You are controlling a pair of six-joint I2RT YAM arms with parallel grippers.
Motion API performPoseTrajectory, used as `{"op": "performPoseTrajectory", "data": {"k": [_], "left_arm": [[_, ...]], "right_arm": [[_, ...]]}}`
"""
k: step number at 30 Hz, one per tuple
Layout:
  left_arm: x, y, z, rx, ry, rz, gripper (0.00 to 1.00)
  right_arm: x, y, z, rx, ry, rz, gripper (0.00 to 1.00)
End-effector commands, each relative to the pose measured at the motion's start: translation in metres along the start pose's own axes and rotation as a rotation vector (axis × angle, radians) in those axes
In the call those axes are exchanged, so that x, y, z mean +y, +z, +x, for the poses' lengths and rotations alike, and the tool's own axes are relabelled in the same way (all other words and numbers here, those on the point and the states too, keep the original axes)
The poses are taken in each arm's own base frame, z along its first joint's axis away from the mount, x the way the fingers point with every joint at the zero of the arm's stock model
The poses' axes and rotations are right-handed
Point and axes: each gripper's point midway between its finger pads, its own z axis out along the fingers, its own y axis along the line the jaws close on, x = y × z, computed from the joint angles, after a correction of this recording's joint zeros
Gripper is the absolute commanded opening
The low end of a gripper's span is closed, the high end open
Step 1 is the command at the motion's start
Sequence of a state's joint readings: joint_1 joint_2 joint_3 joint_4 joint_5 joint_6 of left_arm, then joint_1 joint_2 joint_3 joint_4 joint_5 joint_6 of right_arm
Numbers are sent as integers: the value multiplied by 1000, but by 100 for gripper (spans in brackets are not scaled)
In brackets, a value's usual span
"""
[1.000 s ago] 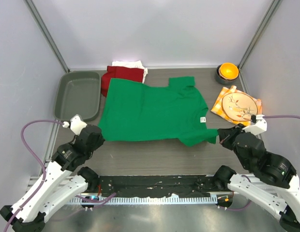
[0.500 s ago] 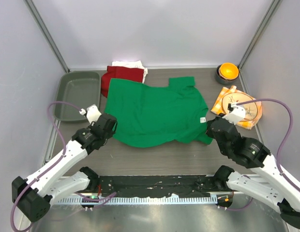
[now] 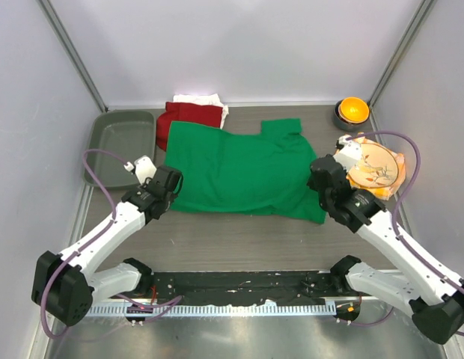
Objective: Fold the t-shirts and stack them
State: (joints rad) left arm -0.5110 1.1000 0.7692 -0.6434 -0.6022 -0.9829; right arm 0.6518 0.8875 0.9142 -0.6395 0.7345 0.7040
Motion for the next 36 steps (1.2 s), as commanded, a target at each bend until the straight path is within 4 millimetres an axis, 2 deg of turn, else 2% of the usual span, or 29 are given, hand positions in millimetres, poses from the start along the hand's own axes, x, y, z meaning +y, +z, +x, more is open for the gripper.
{"op": "performPoseTrajectory", "data": {"k": [1, 3, 5, 12, 20, 24, 28, 31, 33, 34, 35, 36], "left_arm": [[0, 12, -22, -76, -58, -17, 0], [-1, 15, -27, -76, -65, -17, 0], [-3, 22, -29, -70, -65, -22, 0], [-17, 42, -23, -41, -45, -32, 0], [-32, 71, -21, -32, -38, -66, 0], [-31, 81, -20, -29, -37, -100, 0], [-26, 89, -20, -30, -44, -131, 0], [-20, 95, -18, -23, -44, -162, 0], [-13, 99, -17, -18, -60, -188, 8], [-11, 100, -16, -9, -62, -195, 17], [-8, 101, -16, -9, -68, -207, 58], [1, 98, -16, -11, -55, -248, 76]], "right_arm": [[15, 29, -15, -4, 51, -66, 1], [14, 38, -19, -6, 63, -61, 1], [17, 46, -13, 15, 56, -66, 1], [31, 65, -6, 52, 52, -91, 1], [35, 90, -12, 59, 40, -64, 1], [39, 109, -10, 76, 66, -54, 1], [49, 140, -1, 127, 76, -44, 1], [57, 159, -3, 130, 79, -43, 1], [62, 177, 8, 149, 60, -35, 1], [68, 183, 4, 139, 58, -48, 26], [67, 192, 11, 151, 41, -34, 46], [68, 194, 10, 153, 34, -28, 60]]}}
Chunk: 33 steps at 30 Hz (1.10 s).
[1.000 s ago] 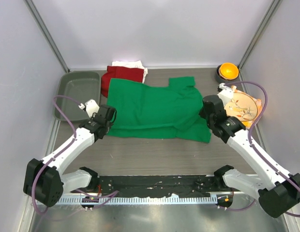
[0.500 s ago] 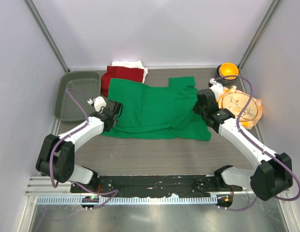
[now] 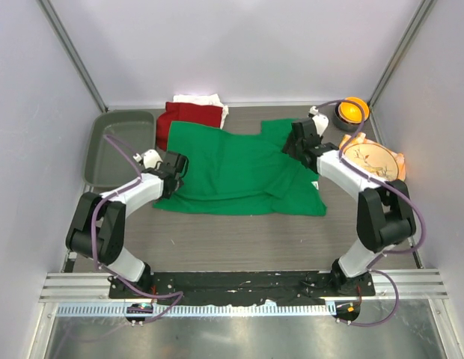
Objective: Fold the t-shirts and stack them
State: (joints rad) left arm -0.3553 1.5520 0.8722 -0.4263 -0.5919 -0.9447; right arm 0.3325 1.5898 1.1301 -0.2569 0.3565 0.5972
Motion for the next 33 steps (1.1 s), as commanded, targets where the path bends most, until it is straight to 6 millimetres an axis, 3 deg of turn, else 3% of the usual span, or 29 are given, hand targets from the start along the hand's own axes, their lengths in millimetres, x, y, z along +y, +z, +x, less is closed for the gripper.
{"op": "performPoseTrajectory", "data": {"k": [1, 2, 3, 5, 6, 9, 15, 20, 24, 33], "left_arm": [[9, -1, -24, -64, -79, -75, 100], [13, -4, -25, -69, -83, -86, 100], [20, -6, -21, -67, -78, -98, 100], [23, -18, -26, -88, -122, -52, 100], [24, -20, -18, -65, -128, -22, 100], [23, -36, -22, -70, -146, 61, 100], [31, -54, -14, -49, -152, 119, 100], [41, -54, -10, -61, -172, 113, 100], [42, -57, -13, -66, -173, 114, 100], [44, -63, -22, -93, -171, 110, 100]], "right_arm": [[23, 10, -31, -74, 15, -35, 82], [20, 1, -39, -102, 21, -30, 90], [14, -4, -26, -97, 4, -20, 94], [12, -36, -43, -187, 28, -51, 95], [5, -42, -33, -180, 28, -46, 96], [4, -66, -9, -119, 20, -83, 97], [8, -90, 46, 57, 64, -211, 91], [19, -92, 75, 132, 106, -286, 86], [25, -82, 96, 180, 132, -318, 82], [37, -59, 117, 238, 153, -329, 81]]}}
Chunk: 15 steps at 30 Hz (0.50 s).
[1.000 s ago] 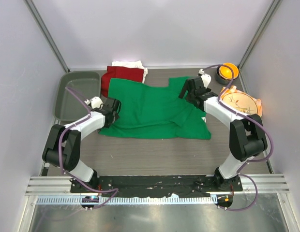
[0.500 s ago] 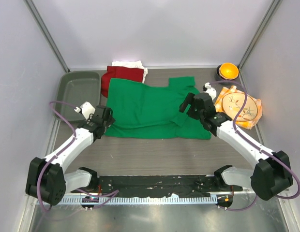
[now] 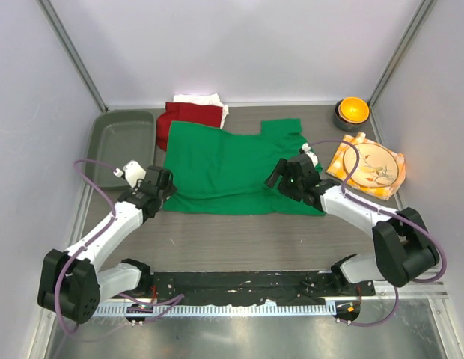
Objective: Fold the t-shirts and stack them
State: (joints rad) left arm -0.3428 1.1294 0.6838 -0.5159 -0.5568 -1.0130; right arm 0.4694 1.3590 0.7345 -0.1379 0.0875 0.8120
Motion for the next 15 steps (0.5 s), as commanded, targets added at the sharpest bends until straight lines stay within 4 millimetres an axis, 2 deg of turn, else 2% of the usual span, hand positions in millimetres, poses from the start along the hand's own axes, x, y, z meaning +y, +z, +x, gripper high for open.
{"op": "performPoseTrajectory", "data": {"k": [1, 4, 11, 15], "left_arm": [[-3, -8, -16, -48, -5, 5, 100], [-1, -8, -17, -51, -3, 1, 100], [-2, -8, -17, -55, 1, 0, 100], [-2, -7, -17, -55, 1, 0, 100]], "right_arm": [[18, 6, -7, -27, 28, -70, 81], [16, 10, -5, -23, 29, -59, 80], [3, 13, 1, -16, 15, -17, 52], [-7, 10, 2, -21, -14, 23, 51]]}}
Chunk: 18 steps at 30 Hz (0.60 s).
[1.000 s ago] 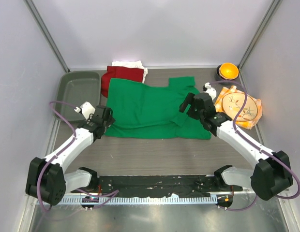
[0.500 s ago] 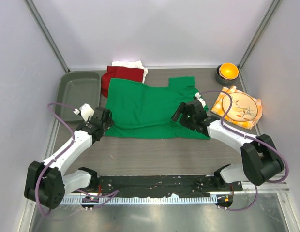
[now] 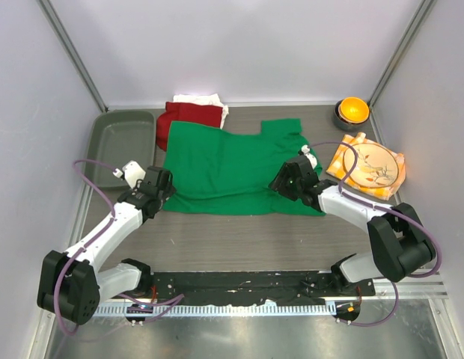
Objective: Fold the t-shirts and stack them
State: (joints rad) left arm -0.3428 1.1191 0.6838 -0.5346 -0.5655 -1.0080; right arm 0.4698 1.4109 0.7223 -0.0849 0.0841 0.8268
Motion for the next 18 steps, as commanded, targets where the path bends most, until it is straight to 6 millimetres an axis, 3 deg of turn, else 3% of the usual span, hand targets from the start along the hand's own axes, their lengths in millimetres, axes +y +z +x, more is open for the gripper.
{"op": "performPoseTrajectory", "data": {"k": [1, 8, 18], "left_arm": [[-6, -5, -17, -52, -9, 11, 100], [-5, -3, -14, -45, -5, 7, 100], [-4, -3, -15, -52, -2, -2, 100]], "right_arm": [[-7, -5, -6, -42, -31, 29, 51], [-26, -6, 2, -43, -45, 81, 50], [-30, 3, 4, -48, -38, 90, 43]]}}
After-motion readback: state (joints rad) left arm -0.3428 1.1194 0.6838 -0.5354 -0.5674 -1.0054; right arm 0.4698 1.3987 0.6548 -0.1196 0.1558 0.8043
